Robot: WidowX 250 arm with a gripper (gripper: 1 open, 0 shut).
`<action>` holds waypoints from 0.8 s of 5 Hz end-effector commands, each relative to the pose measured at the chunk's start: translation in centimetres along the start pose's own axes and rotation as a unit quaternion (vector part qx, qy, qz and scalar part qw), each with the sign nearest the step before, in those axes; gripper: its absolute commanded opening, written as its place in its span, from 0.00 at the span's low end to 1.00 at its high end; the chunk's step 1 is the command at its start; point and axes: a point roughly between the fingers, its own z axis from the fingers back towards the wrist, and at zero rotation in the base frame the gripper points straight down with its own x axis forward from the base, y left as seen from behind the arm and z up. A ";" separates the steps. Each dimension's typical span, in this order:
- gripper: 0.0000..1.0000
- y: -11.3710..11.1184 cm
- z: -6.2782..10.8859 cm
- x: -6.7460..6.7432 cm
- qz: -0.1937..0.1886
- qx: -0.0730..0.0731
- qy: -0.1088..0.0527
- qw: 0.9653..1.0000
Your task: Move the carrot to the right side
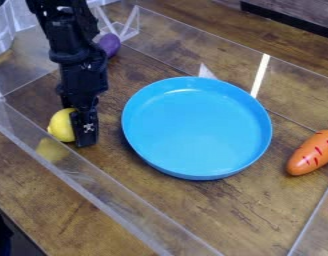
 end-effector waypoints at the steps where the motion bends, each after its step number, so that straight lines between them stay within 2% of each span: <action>1: 0.00 0.3 1.9 0.5 -0.002 0.022 -0.016 1.000; 4: 0.00 -0.2 3.8 0.9 -0.007 0.033 -0.017 0.999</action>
